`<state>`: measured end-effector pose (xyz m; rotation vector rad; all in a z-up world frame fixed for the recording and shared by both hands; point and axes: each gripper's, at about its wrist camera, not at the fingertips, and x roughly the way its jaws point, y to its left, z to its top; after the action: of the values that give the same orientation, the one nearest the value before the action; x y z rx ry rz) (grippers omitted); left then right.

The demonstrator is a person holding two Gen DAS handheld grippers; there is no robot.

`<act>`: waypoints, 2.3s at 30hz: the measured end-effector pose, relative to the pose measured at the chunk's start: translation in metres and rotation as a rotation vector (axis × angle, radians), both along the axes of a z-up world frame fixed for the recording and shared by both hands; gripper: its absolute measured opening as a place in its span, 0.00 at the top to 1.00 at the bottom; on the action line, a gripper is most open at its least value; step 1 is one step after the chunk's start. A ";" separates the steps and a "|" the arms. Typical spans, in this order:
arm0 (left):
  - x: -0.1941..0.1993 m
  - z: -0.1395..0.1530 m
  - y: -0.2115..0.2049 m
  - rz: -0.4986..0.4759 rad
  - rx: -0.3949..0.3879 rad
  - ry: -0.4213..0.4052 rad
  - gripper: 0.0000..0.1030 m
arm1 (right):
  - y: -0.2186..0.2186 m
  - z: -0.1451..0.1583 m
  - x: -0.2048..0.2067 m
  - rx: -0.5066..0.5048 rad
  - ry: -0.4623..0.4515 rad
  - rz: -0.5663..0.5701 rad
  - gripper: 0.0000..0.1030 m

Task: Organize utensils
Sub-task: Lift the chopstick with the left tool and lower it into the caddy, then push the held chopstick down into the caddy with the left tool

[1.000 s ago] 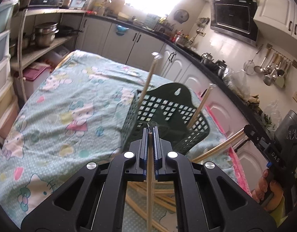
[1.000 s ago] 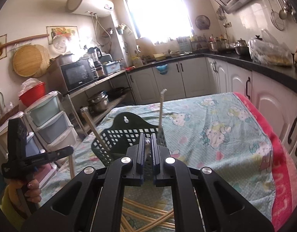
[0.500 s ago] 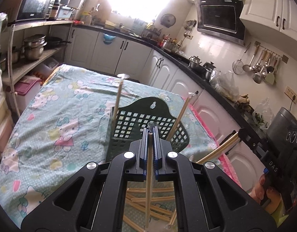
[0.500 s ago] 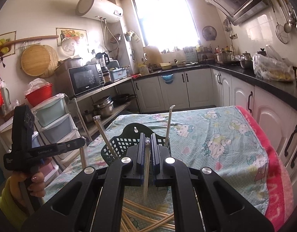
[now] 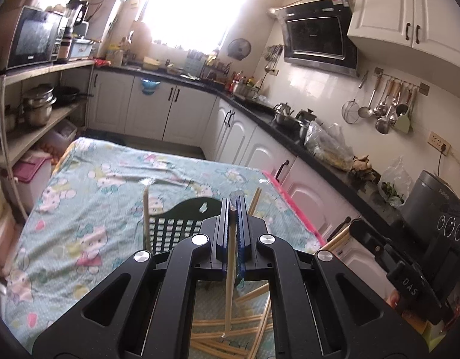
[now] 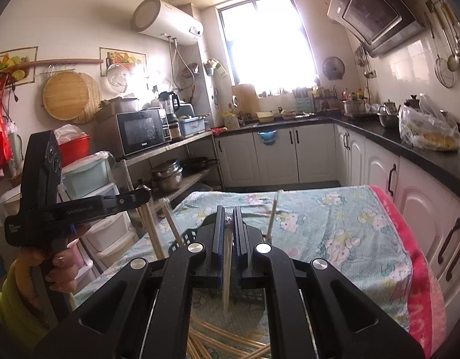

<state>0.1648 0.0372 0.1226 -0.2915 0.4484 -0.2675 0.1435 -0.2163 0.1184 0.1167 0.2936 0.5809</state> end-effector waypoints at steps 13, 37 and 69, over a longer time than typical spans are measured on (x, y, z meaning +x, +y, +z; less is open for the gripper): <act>0.006 0.038 0.000 0.021 0.006 -0.087 0.98 | 0.002 0.033 0.005 0.017 -0.088 0.002 0.94; 0.050 0.063 0.004 0.156 0.038 -0.175 0.98 | 0.015 0.069 0.044 -0.004 -0.196 -0.070 0.94; 0.088 -0.004 -0.012 0.143 0.106 -0.070 0.98 | 0.037 0.013 0.082 -0.037 -0.039 -0.070 0.94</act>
<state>0.2531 0.0255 0.1185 -0.2087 0.3694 -0.1133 0.2260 -0.1795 0.1311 0.0795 0.2608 0.5073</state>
